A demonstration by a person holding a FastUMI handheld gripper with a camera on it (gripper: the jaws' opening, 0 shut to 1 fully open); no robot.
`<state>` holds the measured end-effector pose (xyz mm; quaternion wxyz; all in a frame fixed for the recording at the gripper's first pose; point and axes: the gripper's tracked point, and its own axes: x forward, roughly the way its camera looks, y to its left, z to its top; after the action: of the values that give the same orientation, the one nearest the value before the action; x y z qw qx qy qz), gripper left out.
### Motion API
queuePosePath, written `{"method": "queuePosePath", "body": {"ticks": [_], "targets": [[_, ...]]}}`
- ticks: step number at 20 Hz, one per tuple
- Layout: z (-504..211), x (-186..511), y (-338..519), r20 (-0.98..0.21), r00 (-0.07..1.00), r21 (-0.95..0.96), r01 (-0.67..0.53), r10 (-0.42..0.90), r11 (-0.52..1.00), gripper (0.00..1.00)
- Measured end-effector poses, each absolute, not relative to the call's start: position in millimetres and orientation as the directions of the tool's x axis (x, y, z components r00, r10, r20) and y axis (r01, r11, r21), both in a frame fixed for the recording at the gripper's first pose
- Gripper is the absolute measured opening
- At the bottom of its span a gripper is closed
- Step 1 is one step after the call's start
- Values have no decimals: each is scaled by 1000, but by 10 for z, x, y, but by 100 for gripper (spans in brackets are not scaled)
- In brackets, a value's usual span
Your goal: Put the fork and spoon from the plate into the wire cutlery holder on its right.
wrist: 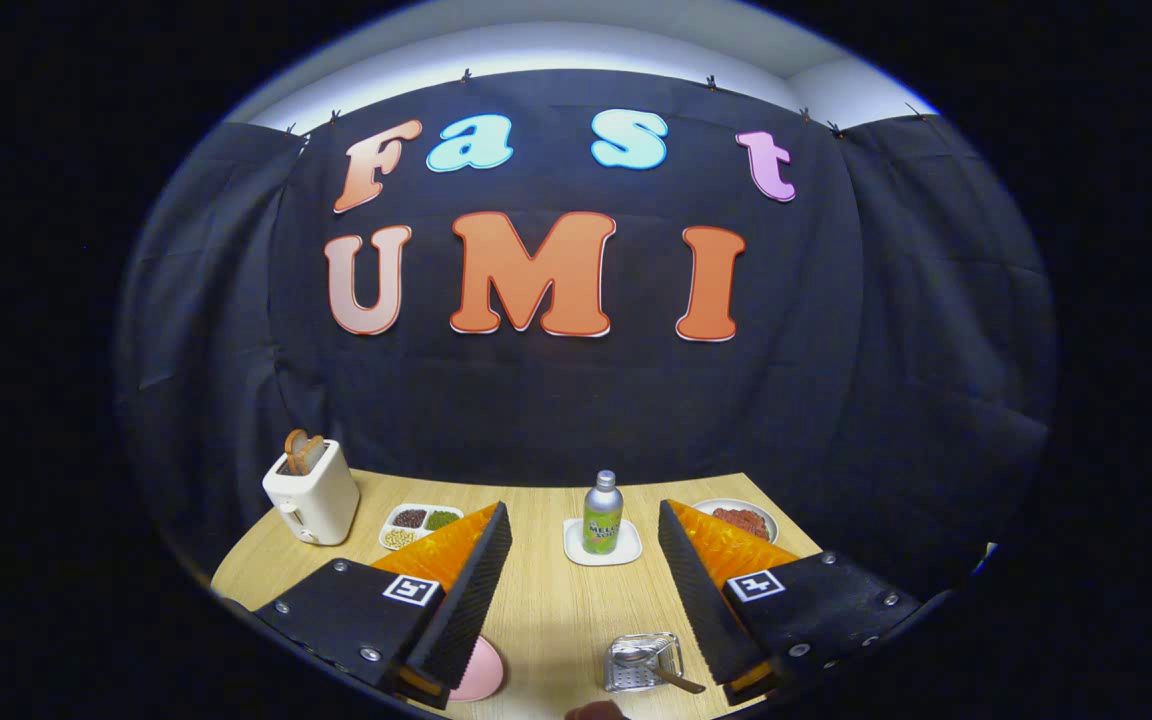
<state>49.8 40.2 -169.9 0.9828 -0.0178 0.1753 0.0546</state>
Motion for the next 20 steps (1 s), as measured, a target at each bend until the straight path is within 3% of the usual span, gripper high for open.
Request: {"method": "queuePosePath", "body": {"ticks": [4,7,15,20], "targets": [[-1499,499,685,-294,949,-3,-117,111,993,97],[-1540,446,983,-300,943,7,-148,143,989,97],[-2142,179,1846,-426,881,24,-220,209,975,97],[-2830,-112,2176,-590,776,48,-239,221,970,97]]}}
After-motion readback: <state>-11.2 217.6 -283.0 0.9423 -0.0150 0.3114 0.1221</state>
